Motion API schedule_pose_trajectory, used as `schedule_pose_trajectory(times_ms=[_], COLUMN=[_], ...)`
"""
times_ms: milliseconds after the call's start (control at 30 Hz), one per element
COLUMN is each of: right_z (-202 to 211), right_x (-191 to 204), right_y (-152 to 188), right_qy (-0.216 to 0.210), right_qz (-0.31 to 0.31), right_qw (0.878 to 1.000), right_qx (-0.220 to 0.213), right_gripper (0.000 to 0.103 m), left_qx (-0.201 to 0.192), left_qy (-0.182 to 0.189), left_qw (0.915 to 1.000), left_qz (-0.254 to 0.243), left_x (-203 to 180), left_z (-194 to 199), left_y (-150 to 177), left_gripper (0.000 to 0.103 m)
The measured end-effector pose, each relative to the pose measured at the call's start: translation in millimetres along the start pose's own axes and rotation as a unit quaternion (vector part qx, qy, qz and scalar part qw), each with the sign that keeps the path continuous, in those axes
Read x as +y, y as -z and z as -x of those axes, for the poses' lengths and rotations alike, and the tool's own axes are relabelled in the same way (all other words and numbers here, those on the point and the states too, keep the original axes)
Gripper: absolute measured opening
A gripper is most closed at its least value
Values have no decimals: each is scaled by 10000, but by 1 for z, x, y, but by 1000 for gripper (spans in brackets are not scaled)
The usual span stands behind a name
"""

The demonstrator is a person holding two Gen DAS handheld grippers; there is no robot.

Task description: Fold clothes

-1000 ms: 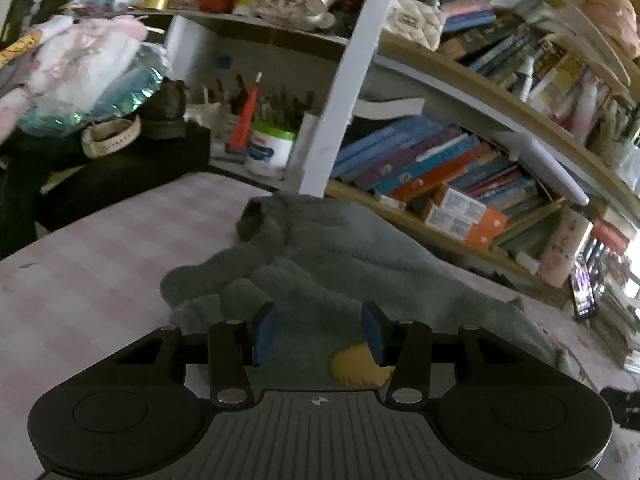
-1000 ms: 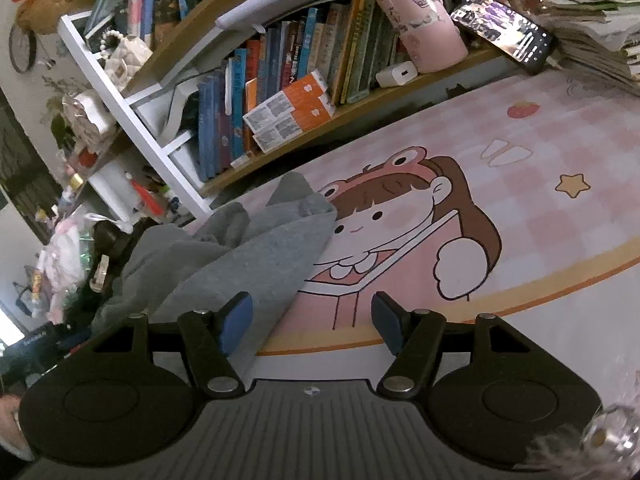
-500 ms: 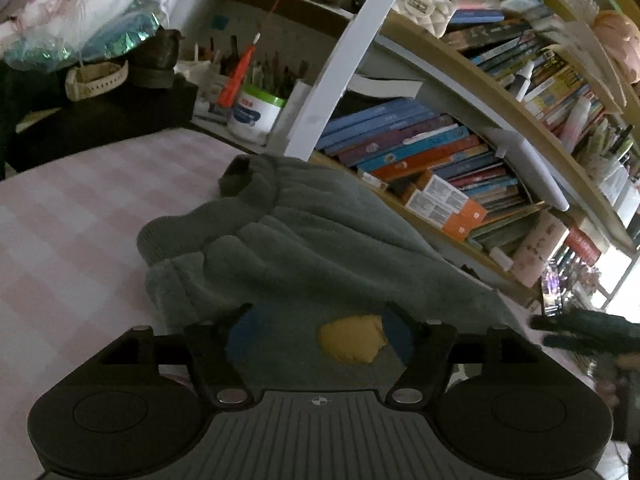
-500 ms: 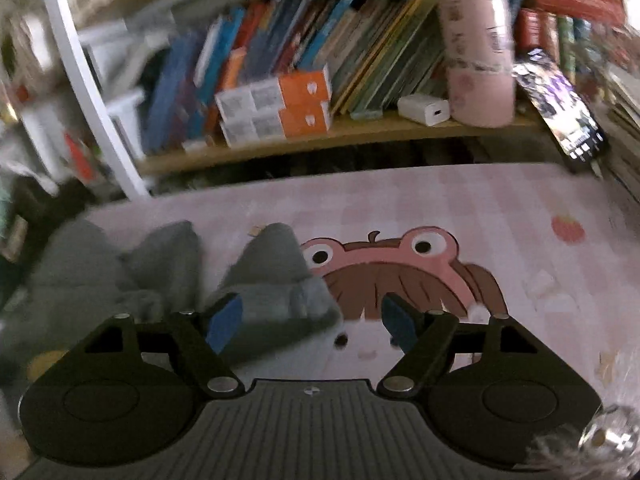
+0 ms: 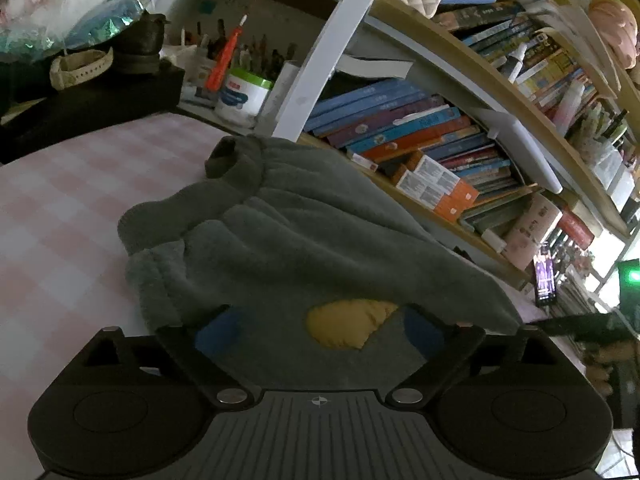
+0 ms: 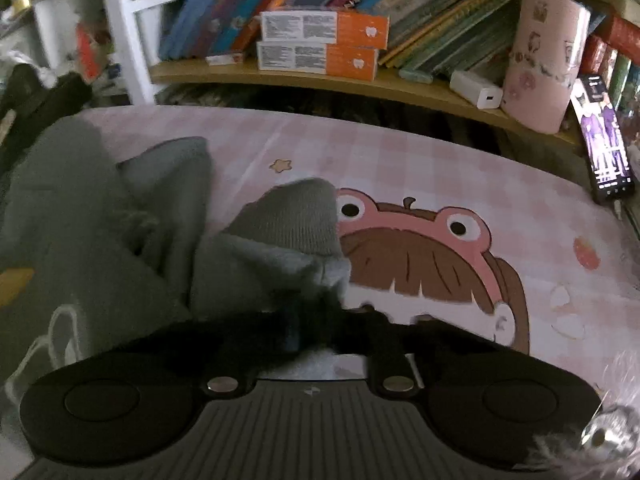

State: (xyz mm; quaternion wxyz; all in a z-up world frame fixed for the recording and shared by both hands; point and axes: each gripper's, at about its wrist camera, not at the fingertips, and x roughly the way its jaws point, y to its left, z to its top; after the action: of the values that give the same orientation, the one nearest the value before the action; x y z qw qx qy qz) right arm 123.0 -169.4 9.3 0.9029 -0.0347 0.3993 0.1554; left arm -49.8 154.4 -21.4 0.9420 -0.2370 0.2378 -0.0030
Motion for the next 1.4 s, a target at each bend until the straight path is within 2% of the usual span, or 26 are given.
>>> schedule_pose_trajectory(times_ms=[100,200,233,267,333,400,433,500,600,633,700,800,967,1067,1100,1133,1167,1200,1267,1400], right_z=[49,121,145,166,203,222,224,222,212,206,191,174,144,127,127,127,126,128,131,126], right_x=[-7,-12,-13,-15,-17,-27,-35,-58,-87,-91,-91,-73,-32,-27,-36,-44,-53,-61,-74,-89], right_y=[4,17,25,36,64,96,111,137,155,153,145,134,131,135,139,142,146,148,151,152], right_qy=[35,295,459,793,1626,2160,2204,1943,1295,1108,890,874,699,915,1034,1152,1271,1368,1567,1984], right_qz=[-128,-183,-157,-70,103,128,-14,-599,-1648,-1796,-1886,-1447,-588,-287,-349,-411,-473,-564,-644,-669], right_qw=[9972,9847,9787,9725,9585,9543,9585,9685,9708,9712,9728,9816,9940,9949,9935,9920,9903,9885,9850,9766], right_qx=[-739,-1707,-1995,-2188,-2341,-2059,-1811,-1438,-1165,-1111,-1004,-883,-597,-320,-313,-307,-300,-297,-339,-482], right_gripper=[6,6,5,0,0,0,1,1,6,10,38,43,43,41,49,51,49,39,31,31], left_qx=[4,-13,-19,-25,-31,-32,-27,-8,22,19,15,16,19,-6,-28,-72,-126,-186,-287,-410], left_qy=[8,9,4,-4,-22,-35,-35,-31,-24,-13,0,5,14,17,10,-3,-20,-26,-3,247], left_qw=[10000,10000,10000,10000,10000,10000,9999,9999,10000,10000,10000,10000,10000,10000,10000,10000,9999,9998,9995,9986], left_qz=[-5,8,9,4,-30,-71,-90,-107,-61,-41,-23,-22,-21,2,14,30,48,79,148,219], left_x=[-1,0,0,0,-1,-3,-4,-4,-2,-1,0,0,0,1,2,2,3,3,6,8], left_z=[0,0,1,1,1,1,1,0,-1,-1,0,0,0,0,1,2,4,5,8,13], left_y=[0,-1,-1,-1,-1,-1,-1,-1,-2,-2,-2,-2,-2,-3,-3,-2,-2,-3,-4,-5], left_gripper=[97,97,97,97,97,97,98,98,98,98,98,98,98,98,99,98,98,98,98,98])
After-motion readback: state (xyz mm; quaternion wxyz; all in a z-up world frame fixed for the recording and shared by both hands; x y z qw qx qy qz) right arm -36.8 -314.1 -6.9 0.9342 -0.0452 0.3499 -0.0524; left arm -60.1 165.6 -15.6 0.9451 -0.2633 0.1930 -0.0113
